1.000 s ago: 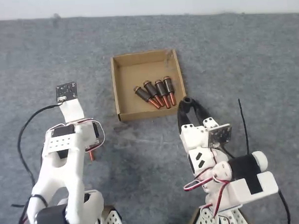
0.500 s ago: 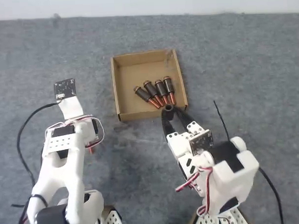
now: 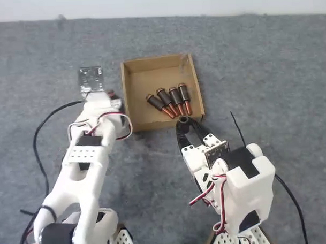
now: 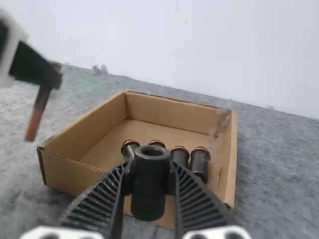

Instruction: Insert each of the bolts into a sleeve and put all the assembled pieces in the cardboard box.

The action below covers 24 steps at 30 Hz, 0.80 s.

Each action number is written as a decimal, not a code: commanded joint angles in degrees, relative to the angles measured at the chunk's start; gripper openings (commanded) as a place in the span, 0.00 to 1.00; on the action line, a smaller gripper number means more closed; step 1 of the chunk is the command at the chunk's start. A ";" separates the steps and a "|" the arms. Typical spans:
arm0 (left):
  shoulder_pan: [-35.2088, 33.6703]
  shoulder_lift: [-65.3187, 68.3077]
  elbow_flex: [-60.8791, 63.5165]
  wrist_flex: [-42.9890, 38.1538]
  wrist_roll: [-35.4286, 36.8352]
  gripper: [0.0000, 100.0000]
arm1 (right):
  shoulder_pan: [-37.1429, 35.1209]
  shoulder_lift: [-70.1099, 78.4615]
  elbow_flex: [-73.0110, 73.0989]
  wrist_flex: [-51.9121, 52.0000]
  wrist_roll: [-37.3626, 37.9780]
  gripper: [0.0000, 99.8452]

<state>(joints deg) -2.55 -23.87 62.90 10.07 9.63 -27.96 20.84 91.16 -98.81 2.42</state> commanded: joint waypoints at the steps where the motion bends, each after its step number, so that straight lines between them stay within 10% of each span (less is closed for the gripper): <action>1: 4.40 -3.43 -0.66 -11.78 -0.09 0.01 | -0.22 -0.22 -1.32 -1.19 1.23 0.01; 24: 25.32 -21.63 -1.63 -6.42 -0.09 0.01 | -0.48 -0.22 -1.49 -1.19 1.32 0.01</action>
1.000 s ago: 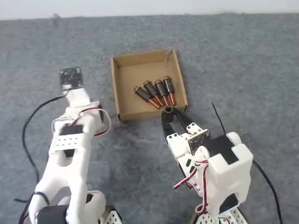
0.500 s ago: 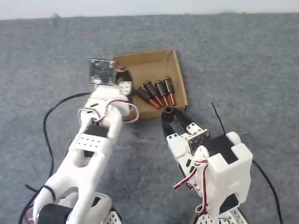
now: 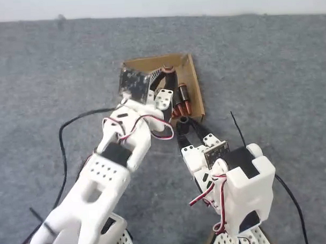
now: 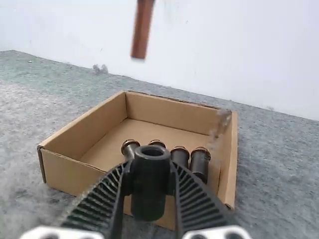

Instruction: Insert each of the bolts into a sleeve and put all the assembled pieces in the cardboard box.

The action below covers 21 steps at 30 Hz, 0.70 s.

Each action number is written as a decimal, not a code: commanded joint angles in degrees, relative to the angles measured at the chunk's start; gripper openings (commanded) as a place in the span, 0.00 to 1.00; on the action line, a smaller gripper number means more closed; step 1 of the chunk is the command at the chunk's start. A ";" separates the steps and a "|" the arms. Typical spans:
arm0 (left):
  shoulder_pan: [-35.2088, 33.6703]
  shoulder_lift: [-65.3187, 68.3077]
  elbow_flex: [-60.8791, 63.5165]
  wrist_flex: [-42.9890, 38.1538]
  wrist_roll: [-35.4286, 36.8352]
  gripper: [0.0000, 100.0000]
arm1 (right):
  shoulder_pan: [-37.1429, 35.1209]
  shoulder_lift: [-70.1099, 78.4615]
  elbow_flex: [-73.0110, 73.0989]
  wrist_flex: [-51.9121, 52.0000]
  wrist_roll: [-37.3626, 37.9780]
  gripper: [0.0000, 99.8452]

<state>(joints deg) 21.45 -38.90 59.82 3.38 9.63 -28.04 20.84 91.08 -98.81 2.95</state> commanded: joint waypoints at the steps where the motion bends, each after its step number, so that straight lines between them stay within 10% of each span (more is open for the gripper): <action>1: 1.67 -7.12 2.42 0.26 -0.09 0.01 | -0.40 -0.22 -1.41 -1.19 0.79 0.01; 21: 7.74 -26.73 18.07 0.62 0.00 0.01 | -0.40 -0.22 -1.32 -1.36 0.79 0.01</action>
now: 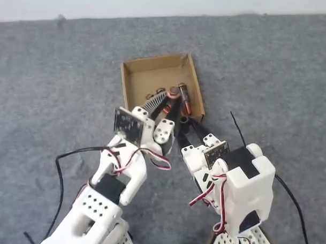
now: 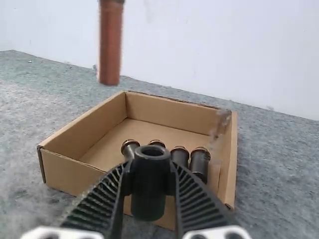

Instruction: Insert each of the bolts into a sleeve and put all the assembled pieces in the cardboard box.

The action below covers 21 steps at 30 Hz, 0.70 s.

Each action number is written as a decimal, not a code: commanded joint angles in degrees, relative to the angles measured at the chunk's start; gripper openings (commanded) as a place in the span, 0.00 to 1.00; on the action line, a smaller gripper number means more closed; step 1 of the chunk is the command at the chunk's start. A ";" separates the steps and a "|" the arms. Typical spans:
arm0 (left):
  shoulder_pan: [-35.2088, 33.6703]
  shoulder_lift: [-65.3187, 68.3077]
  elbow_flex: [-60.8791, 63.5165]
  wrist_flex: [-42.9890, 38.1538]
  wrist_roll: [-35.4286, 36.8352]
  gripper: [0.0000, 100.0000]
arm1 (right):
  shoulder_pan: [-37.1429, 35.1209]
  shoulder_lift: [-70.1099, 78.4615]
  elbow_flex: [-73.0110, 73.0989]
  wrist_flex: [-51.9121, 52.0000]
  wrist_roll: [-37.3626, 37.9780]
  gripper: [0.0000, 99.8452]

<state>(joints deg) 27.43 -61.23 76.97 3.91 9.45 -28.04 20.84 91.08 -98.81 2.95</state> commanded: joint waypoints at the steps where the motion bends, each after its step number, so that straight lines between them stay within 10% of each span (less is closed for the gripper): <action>1: 2.29 -4.66 1.36 0.09 0.18 0.01 | -0.40 -0.31 -1.32 -1.36 0.79 0.01; 21: 0.62 3.25 1.10 -10.46 9.76 0.01 | -1.98 -0.75 -0.18 -1.63 0.70 0.01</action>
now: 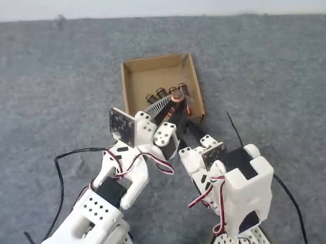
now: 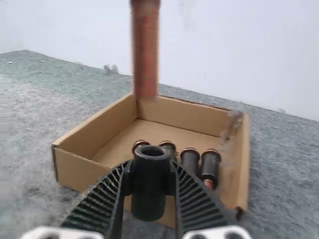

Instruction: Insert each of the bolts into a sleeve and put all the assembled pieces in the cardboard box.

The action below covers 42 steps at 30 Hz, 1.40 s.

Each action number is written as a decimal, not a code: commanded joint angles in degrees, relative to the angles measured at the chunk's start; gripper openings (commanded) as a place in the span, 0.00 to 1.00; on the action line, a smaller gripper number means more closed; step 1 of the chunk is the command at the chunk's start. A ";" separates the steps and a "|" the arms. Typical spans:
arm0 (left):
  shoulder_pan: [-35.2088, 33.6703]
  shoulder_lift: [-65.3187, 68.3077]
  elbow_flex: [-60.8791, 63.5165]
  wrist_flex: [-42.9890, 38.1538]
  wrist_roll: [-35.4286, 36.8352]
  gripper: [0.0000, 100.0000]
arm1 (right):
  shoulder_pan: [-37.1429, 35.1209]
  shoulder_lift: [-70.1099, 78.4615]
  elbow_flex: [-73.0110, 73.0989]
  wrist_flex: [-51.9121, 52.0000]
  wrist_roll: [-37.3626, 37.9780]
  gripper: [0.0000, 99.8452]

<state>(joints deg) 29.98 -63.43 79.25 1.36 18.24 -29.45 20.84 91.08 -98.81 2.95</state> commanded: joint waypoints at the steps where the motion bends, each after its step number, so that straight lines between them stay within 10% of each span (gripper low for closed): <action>1: -2.02 8.18 -1.36 -9.76 0.97 0.01 | -0.57 -0.75 -0.18 -1.63 0.70 0.01; 42: -2.99 11.96 -4.00 -8.62 1.05 0.01 | -0.13 -5.05 2.29 -1.98 0.70 0.01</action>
<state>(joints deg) 26.99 -48.92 78.73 -5.32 18.77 -29.80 19.16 91.78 -99.16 2.95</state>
